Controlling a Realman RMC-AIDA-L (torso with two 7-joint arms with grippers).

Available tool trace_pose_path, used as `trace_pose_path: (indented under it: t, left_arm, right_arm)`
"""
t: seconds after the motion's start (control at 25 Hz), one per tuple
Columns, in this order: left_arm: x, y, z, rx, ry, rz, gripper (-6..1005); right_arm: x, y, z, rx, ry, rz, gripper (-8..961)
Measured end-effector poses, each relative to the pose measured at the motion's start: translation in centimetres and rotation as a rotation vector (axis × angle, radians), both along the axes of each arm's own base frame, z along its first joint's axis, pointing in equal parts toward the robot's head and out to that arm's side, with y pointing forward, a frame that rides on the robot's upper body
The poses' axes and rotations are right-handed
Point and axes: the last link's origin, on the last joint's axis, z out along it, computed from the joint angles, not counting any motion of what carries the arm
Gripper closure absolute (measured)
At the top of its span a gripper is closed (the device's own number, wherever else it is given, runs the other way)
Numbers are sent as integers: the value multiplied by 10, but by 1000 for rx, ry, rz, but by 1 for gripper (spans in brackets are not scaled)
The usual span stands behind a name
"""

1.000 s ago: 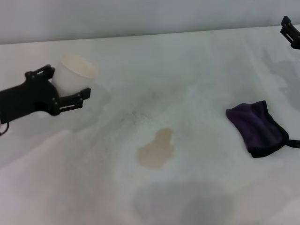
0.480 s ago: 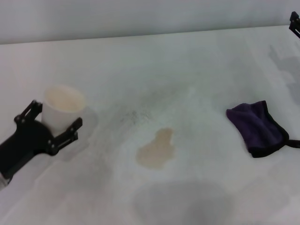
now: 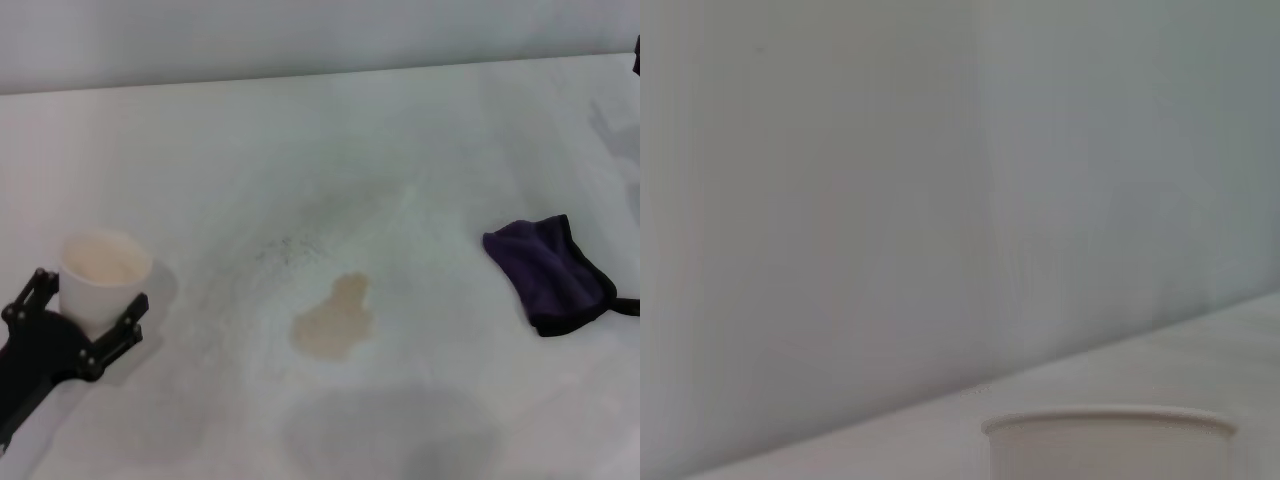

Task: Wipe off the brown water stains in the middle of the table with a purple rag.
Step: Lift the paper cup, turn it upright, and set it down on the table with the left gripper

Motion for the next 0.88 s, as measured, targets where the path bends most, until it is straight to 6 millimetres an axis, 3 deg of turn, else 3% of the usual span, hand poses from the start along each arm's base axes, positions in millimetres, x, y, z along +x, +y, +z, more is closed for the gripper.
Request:
trace_pose_path:
  t: [0.88]
  left_arm:
    - [-9, -22, -19, -49, 39, 59, 127]
  right_arm:
    - [4, 2, 3, -7, -21, -31, 108]
